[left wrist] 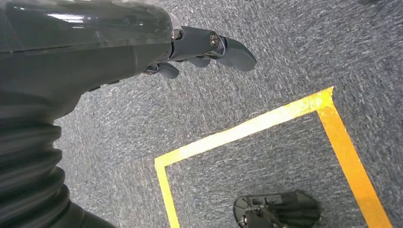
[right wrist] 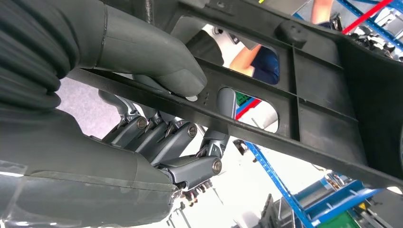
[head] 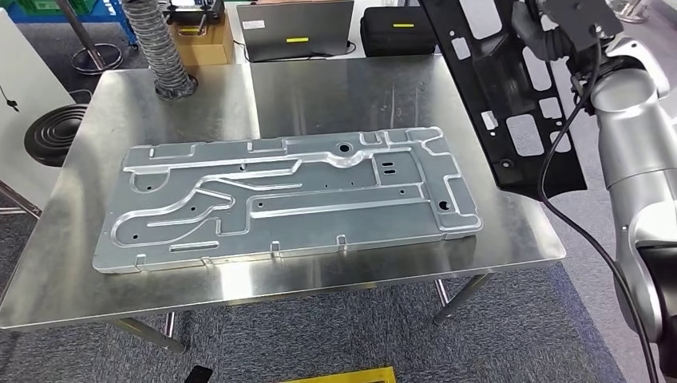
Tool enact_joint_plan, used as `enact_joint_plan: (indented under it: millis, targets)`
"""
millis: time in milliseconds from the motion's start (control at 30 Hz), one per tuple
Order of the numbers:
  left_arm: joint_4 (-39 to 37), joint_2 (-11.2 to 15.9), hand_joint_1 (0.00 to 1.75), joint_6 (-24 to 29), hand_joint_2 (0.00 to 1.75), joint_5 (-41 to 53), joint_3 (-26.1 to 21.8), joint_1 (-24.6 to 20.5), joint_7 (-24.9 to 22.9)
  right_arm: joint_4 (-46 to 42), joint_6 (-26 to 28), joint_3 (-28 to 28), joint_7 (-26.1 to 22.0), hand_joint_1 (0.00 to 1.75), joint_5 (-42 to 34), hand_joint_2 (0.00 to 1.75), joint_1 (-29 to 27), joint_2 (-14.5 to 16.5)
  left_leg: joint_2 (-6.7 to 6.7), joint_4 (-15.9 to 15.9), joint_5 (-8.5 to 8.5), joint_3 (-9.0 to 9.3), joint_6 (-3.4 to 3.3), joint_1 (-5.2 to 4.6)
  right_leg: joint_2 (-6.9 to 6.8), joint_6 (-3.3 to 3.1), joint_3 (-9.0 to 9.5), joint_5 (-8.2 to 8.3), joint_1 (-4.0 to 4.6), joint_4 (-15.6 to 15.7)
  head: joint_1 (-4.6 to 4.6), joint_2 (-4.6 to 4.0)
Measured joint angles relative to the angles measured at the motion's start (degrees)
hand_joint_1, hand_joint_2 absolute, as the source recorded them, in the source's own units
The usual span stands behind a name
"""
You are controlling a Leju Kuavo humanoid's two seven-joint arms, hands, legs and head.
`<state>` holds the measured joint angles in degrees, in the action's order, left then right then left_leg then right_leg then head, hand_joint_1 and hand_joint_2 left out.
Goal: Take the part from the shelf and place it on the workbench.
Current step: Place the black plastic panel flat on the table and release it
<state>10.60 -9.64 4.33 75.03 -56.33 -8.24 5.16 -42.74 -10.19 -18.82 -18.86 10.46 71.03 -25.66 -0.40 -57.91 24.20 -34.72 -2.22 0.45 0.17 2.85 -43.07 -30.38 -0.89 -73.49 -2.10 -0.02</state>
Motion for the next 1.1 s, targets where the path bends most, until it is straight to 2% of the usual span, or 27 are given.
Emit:
enact_joint_plan:
  millis: [33,67,100,133,167,233,300,333,367,433,467,500,533,600,633,667,800,867,933,967,1000,1033,1100]
  targets:
    - [0.0,0.0,0.00,0.0,1.75,0.0,0.0,0.0,0.0,0.0,0.0,0.0,0.0,1.75,0.0,1.75,0.0,0.0,-0.03,-0.1,0.16,0.10,0.07,0.00,-0.02,-0.09,1.11,2.06,-0.04,2.9,-0.01,0.01]
    - [0.0,0.0,0.00,0.0,1.75,0.0,0.0,0.0,0.0,0.0,0.0,0.0,0.0,1.75,0.0,1.75,0.1,0.0,-0.07,-0.2,0.36,0.21,0.20,0.00,-0.06,-0.25,2.96,4.39,-0.04,7.1,-0.01,0.01]
    - [0.0,0.0,0.00,0.0,1.75,0.0,0.0,0.0,0.0,0.0,0.0,0.0,0.0,1.75,0.0,1.75,0.2,0.0,-0.11,-0.4,0.55,0.26,0.38,-0.11,-0.10,-0.47,4.77,5.99,0.12,11.0,-0.01,0.01]
    - [0.0,0.0,0.00,0.0,1.75,0.0,0.0,0.0,0.0,0.0,0.0,0.0,0.0,1.75,0.0,1.75,0.3,0.0,-0.14,-0.5,0.71,0.27,0.59,-0.20,-0.11,-0.74,6.07,6.95,0.28,13.9,-0.02,0.01]
    - [0.0,0.0,0.00,0.0,1.75,0.0,0.0,0.0,0.0,0.0,0.0,0.0,0.0,1.75,0.0,1.75,0.4,0.0,-0.15,-0.5,0.81,0.25,0.82,-0.28,-0.10,-1.01,6.69,7.17,0.46,15.3,-0.02,0.01]
    - [0.0,0.0,0.00,0.0,1.75,0.0,0.0,0.0,0.0,0.0,0.0,0.0,0.0,1.75,0.0,1.75,0.4,0.0,-0.12,-0.4,0.88,0.33,1.35,-0.33,-0.02,-1.59,6.78,6.98,0.62,15.6,-0.02,0.01]
    - [0.0,0.0,0.00,0.0,1.75,0.0,0.0,0.0,0.0,0.0,0.0,0.0,0.0,1.75,0.0,1.75,0.4,0.0,-0.05,-1.0,1.63,0.19,1.98,-0.35,-0.04,-2.18,7.07,7.02,0.31,15.9,-0.02,0.00]
    - [0.0,0.0,0.00,0.1,1.75,0.0,0.0,0.0,0.0,0.0,0.0,0.0,0.0,1.75,0.0,1.75,0.4,0.0,-0.01,-2.7,2.73,-0.51,2.24,-0.35,-0.08,-2.45,7.24,7.05,0.16,16.1,-0.03,0.00]
    - [0.0,0.0,0.00,0.1,1.75,0.0,0.0,0.0,0.0,0.0,0.0,0.0,0.0,1.75,0.0,1.75,0.4,0.0,0.03,-5.7,4.33,-1.89,2.46,-0.30,-0.11,-2.65,7.38,7.03,0.10,16.2,-0.03,0.01]
    - [0.0,0.0,0.00,0.1,1.75,0.0,0.0,0.0,0.0,0.0,0.0,0.0,0.0,1.75,0.0,1.75,0.4,0.1,0.07,-13.5,7.35,-5.71,2.66,-0.22,-0.11,-2.94,7.45,6.90,0.24,16.1,-0.04,0.01]
    - [0.0,0.0,0.00,0.1,1.75,0.0,0.0,0.1,0.0,0.1,0.0,0.0,0.0,1.75,0.0,1.75,0.3,0.1,0.07,-16.0,7.77,-7.12,2.67,-0.21,-0.09,-3.03,7.49,6.82,0.31,16.1,-0.04,0.01]
    - [0.0,0.0,0.00,0.1,1.75,0.0,0.0,0.1,-0.1,0.1,-0.1,-0.1,0.0,1.75,0.0,1.75,0.3,0.2,0.07,-16.3,7.07,-7.55,2.61,-0.21,-0.06,-3.08,7.55,6.72,0.36,16.0,-0.04,0.00]
    - [0.0,0.0,0.00,0.1,1.75,0.0,0.0,0.1,-0.1,0.1,-0.1,-0.1,0.0,1.75,0.0,1.75,0.3,0.2,0.07,-14.4,5.39,-6.92,2.48,-0.21,-0.01,-3.07,7.66,6.59,0.41,15.9,-0.04,0.00]
    - [0.0,0.0,0.00,0.1,1.75,0.0,0.0,0.1,-0.1,0.1,-0.1,-0.1,0.0,1.75,0.1,1.75,0.3,0.3,0.07,-7.0,1.44,-3.64,2.00,-0.29,0.08,-2.84,7.91,6.23,0.58,15.6,-0.04,0.00]
    - [0.0,0.1,0.00,0.1,1.75,0.0,0.0,0.1,-0.1,0.1,-0.1,-0.1,0.0,1.75,0.2,1.75,0.4,0.4,0.05,-3.8,0.31,-2.18,1.76,-0.33,0.11,-2.65,7.95,6.06,0.68,15.5,-0.04,0.00]
    - [0.0,0.1,0.00,0.1,1.75,0.0,0.0,0.1,-0.1,0.2,-0.1,-0.1,0.0,1.75,0.2,1.75,0.4,0.4,0.04,-1.8,-0.12,-1.26,1.57,-0.38,0.13,-2.41,7.94,5.96,0.78,15.4,-0.03,0.00]
    - [0.0,0.1,0.00,0.1,1.75,0.0,0.0,0.1,-0.1,0.2,-0.1,-0.1,0.1,1.75,0.5,1.75,0.6,0.5,0.01,-0.5,-0.17,-0.68,0.57,-0.33,0.11,-1.21,7.70,5.35,0.61,14.8,-0.03,0.00]
    - [0.0,0.2,0.00,0.1,1.75,-0.1,0.0,0.0,-0.1,0.2,-0.1,-0.1,0.1,1.75,0.5,1.75,0.8,0.5,0.04,-0.1,-0.40,-0.44,0.10,-0.10,0.06,-0.62,5.72,2.74,0.44,10.4,-0.02,0.01]
    - [0.0,0.2,0.00,0.1,1.75,-0.1,0.0,0.0,-0.1,0.3,-0.1,-0.1,0.1,1.75,0.5,1.75,0.9,0.5,0.04,-0.1,-0.35,-0.40,-0.09,-0.12,0.04,-0.12,1.93,-0.61,0.29,2.7,-0.02,0.01]
    - [0.0,0.2,0.00,0.1,1.75,-0.1,0.0,0.1,-0.1,0.3,-0.1,-0.1,0.1,1.75,0.5,1.75,0.8,0.5,0.04,-0.2,-0.29,-0.38,-0.12,-0.13,0.03,0.05,0.41,-1.32,0.19,-0.1,-0.02,0.00]
    - [0.0,0.2,0.00,0.1,1.75,-0.1,0.0,0.1,-0.1,0.4,-0.1,-0.1,0.1,1.75,0.5,1.75,0.7,0.5,0.03,-0.2,-0.21,-0.35,-0.12,-0.13,0.02,0.12,-0.20,-0.90,0.10,-0.8,-0.02,0.00]
    - [0.0,0.2,0.00,0.1,1.75,-0.1,0.0,0.1,-0.1,0.4,-0.1,-0.1,0.1,1.75,0.5,1.75,0.7,0.5,0.02,-0.3,-0.10,-0.28,-0.07,-0.13,-0.01,0.11,0.37,0.59,0.03,0.8,-0.02,0.00]
    - [0.0,0.2,0.00,0.1,1.75,-0.1,0.0,0.1,-0.1,0.4,-0.1,-0.1,0.1,1.75,0.5,1.75,0.8,0.5,-0.03,-0.4,0.21,-0.05,0.19,-0.15,-0.11,-0.17,4.04,4.73,0.01,8.7,-0.02,0.00]
